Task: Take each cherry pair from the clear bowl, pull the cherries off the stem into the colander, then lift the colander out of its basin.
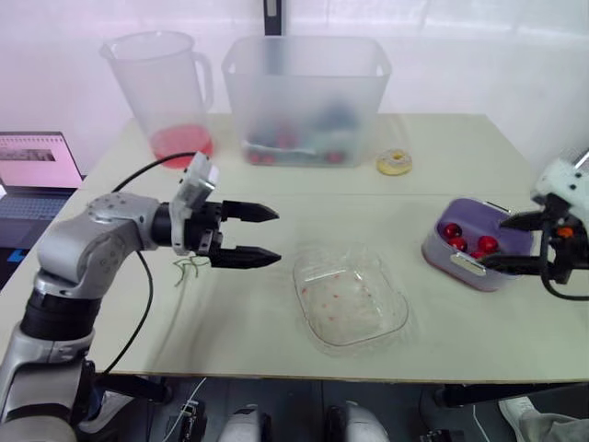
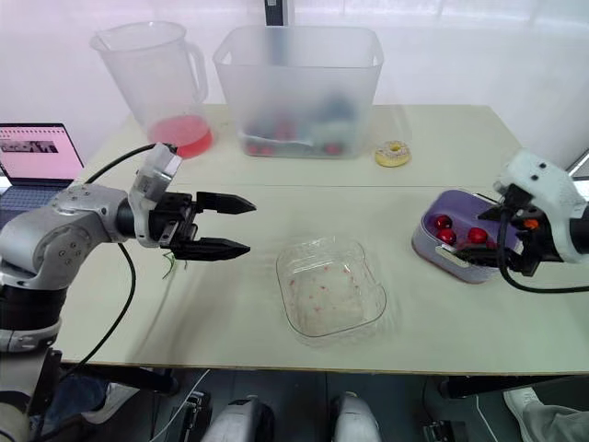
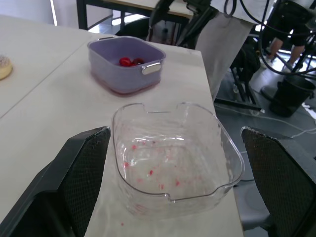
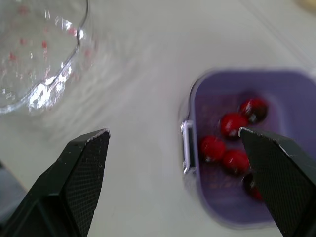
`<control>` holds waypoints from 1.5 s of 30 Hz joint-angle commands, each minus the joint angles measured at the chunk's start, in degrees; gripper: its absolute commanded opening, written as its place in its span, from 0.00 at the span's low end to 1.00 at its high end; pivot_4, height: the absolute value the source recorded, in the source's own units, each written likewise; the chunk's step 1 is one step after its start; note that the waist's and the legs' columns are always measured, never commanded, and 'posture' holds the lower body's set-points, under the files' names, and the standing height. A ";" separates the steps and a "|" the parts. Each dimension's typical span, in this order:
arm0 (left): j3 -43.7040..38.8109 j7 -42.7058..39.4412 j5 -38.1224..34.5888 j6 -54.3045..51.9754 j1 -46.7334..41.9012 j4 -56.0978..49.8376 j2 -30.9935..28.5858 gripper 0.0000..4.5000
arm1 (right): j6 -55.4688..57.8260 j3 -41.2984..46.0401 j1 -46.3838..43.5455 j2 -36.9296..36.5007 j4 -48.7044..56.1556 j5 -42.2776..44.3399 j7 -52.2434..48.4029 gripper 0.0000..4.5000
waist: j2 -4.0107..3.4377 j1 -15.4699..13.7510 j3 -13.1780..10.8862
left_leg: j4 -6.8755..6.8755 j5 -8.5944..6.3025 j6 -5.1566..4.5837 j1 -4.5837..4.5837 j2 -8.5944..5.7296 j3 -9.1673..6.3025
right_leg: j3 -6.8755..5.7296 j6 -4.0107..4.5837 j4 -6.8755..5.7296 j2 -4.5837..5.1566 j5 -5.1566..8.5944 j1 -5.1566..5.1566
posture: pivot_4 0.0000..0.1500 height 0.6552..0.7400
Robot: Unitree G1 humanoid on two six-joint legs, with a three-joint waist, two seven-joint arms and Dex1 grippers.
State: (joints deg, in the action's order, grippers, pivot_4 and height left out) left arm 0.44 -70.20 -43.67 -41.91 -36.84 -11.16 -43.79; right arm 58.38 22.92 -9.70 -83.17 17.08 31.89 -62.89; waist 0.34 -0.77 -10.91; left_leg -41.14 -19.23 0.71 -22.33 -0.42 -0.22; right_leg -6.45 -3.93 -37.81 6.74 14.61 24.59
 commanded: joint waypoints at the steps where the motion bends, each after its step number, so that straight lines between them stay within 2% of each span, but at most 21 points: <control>1: -3.76 2.30 -1.05 1.49 2.99 -3.53 0.75 0.99 | 3.30 -0.70 -0.52 -1.32 -0.21 -1.45 2.77 1.00 | 0.00 0.06 0.00 | 0.00 0.00 0.00 -0.01 0.00 0.00 | 0.00 0.00 0.00 0.02 0.00 0.00 | 1.00 0.39; 5: -3.69 3.07 3.55 7.88 7.38 -4.43 1.30 0.99 | 3.98 -8.82 -4.25 -2.59 -3.17 -1.67 2.12 1.00 | -0.01 0.04 0.01 | -0.03 0.01 0.02 0.02 0.01 -0.02 | 0.01 0.00 -0.03 0.02 0.00 0.00 | 1.00 0.39; 8: -4.14 5.38 6.16 12.48 8.60 -5.04 2.80 0.99 | 0.55 -17.23 -10.41 -0.39 -5.56 -4.38 1.58 1.00 | -0.01 0.06 0.01 | -0.04 0.01 0.01 0.01 0.01 -0.02 | 0.01 0.00 -0.02 0.01 0.00 -0.01 | 1.00 0.39; 14: -4.90 8.43 7.90 15.83 10.92 -7.19 3.74 0.99 | -6.42 -34.07 -24.51 5.48 -12.93 -15.97 -1.26 1.00 | -0.01 0.15 0.00 | -0.03 0.00 0.00 0.00 -0.02 -0.01 | 0.01 0.00 0.02 0.00 0.00 0.01 | 1.00 0.39; 18: -4.97 10.54 7.60 15.27 13.15 -9.85 4.08 0.99 | -8.94 -39.15 -28.72 6.78 -16.81 -20.42 -5.25 1.00 | -0.02 -0.03 0.00 | -0.01 0.01 0.01 -0.02 -0.02 -0.03 | 0.00 0.00 0.02 0.00 0.00 0.01 | 1.00 0.39; 19: -5.00 11.04 7.53 15.19 13.73 -10.48 4.12 1.00 | -9.03 -39.78 -29.71 7.33 -17.65 -21.13 -5.84 0.87 | -0.02 0.00 0.00 | -0.02 0.01 0.01 -0.04 -0.02 -0.05 | -0.01 0.00 0.02 0.00 0.00 0.01 | 1.00 0.39; 20: -5.10 11.61 7.39 15.07 14.31 -11.09 4.20 1.00 | -9.13 -40.29 -30.66 7.86 -18.49 -21.85 -6.34 0.81 | -0.02 0.07 0.00 | -0.03 0.01 0.01 -0.03 -0.03 -0.04 | -0.01 0.00 0.03 0.00 0.00 0.01 | 1.00 0.39; 22: -5.39 12.43 7.00 14.85 15.39 -12.15 4.16 1.00 | -9.74 -41.33 -31.80 8.20 -19.53 -23.34 -8.02 0.63 | -0.02 0.04 0.00 | -0.06 0.01 0.02 -0.03 -0.03 -0.03 | -0.01 0.00 0.01 0.01 0.00 0.01 | 1.00 0.39; 34: -7.88 13.48 3.13 14.21 16.17 -14.90 3.93 1.00 | -10.54 -41.83 -32.57 10.86 -23.04 -28.35 -10.63 0.63 | -0.02 0.02 0.00 | -0.07 0.02 0.03 -0.02 -0.02 -0.04 | -0.01 0.00 -0.01 0.01 0.00 0.01 | 1.00 0.39; 37: -7.90 13.37 3.10 15.22 16.42 -15.71 4.25 1.00 | -9.20 -41.37 -32.54 10.84 -21.99 -28.21 -11.31 0.45 | -0.02 0.04 0.00 | -0.09 0.02 0.03 -0.02 -0.02 -0.03 | -0.01 0.00 -0.01 0.01 0.00 0.01 | 1.00 0.39; 40: -8.53 13.63 2.30 15.45 16.48 -16.41 4.62 1.00 | -8.35 -40.89 -32.54 10.58 -21.33 -28.27 -11.73 0.12 | -0.02 0.05 0.00 | -0.08 0.02 0.03 -0.02 -0.02 -0.03 | -0.01 0.00 -0.01 0.01 0.00 0.01 | 1.00 0.39; 41: -8.59 13.65 2.23 15.51 16.42 -16.48 4.59 1.00 | -7.90 -40.70 -32.58 10.67 -21.17 -28.18 -11.79 0.04 | -0.02 0.05 0.00 | -0.09 0.02 0.03 -0.02 -0.02 -0.03 | -0.01 0.00 -0.01 0.01 0.00 0.01 | 1.00 0.39; 45: -8.11 13.55 2.26 15.92 16.21 -16.29 4.40 1.00 | -7.17 -40.30 -32.19 10.46 -20.68 -28.44 -11.77 0.05 | -0.02 0.06 0.00 | -0.09 0.02 0.04 -0.02 -0.02 -0.03 | -0.01 0.00 -0.03 0.01 0.00 0.01 | 1.00 0.39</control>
State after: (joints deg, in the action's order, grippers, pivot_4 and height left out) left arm -6.15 -56.73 -40.61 -27.12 -20.28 -26.00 -39.28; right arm 50.57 -19.95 -41.00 -71.95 -4.76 3.52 -74.54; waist 0.32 -0.71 -10.91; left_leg -41.23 -19.21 0.75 -22.35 -0.43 -0.25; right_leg -6.46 -3.93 -37.84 6.74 14.61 24.60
